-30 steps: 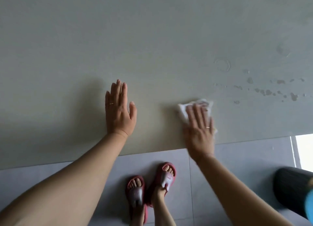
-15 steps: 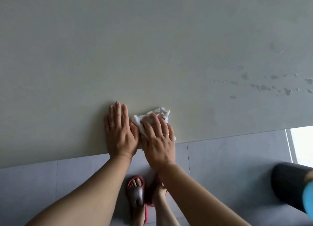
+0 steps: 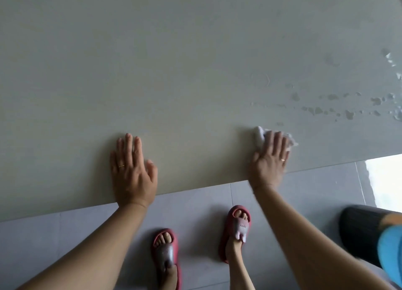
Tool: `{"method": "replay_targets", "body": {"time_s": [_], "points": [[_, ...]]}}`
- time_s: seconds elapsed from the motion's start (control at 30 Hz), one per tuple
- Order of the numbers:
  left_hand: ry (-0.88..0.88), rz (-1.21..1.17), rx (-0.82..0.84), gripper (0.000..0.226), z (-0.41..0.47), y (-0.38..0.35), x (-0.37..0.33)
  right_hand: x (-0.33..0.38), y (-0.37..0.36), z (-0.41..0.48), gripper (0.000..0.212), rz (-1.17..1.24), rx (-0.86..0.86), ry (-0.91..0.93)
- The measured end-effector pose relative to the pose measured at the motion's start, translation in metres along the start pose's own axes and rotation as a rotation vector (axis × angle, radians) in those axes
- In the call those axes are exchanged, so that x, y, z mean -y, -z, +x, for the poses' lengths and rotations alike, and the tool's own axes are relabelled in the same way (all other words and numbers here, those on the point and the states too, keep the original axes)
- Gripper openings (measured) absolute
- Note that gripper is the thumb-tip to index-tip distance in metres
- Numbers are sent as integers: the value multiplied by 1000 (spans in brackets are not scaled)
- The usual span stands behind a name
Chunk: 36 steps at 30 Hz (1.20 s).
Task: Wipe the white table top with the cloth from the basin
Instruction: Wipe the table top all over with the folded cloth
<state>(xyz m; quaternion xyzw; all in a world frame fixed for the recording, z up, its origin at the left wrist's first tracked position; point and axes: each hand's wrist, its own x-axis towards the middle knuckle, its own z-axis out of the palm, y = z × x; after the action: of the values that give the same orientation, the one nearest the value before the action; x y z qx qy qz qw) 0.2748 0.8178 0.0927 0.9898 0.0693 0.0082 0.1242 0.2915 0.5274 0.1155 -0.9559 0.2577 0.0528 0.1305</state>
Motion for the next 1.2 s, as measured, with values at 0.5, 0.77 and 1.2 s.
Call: {"method": "replay_targets", "body": {"time_s": [0.5,0.77,1.2], "points": [[2,-86,21,64,59,-9,-118,-73,22,21,62,-73,102,560],[-38,-25,89,65,76,-41,-172,-38,4,8,63,27,24,145],[-31,19,74,64,76,-38,-174,-98,38,75,61,-46,110,381]]}}
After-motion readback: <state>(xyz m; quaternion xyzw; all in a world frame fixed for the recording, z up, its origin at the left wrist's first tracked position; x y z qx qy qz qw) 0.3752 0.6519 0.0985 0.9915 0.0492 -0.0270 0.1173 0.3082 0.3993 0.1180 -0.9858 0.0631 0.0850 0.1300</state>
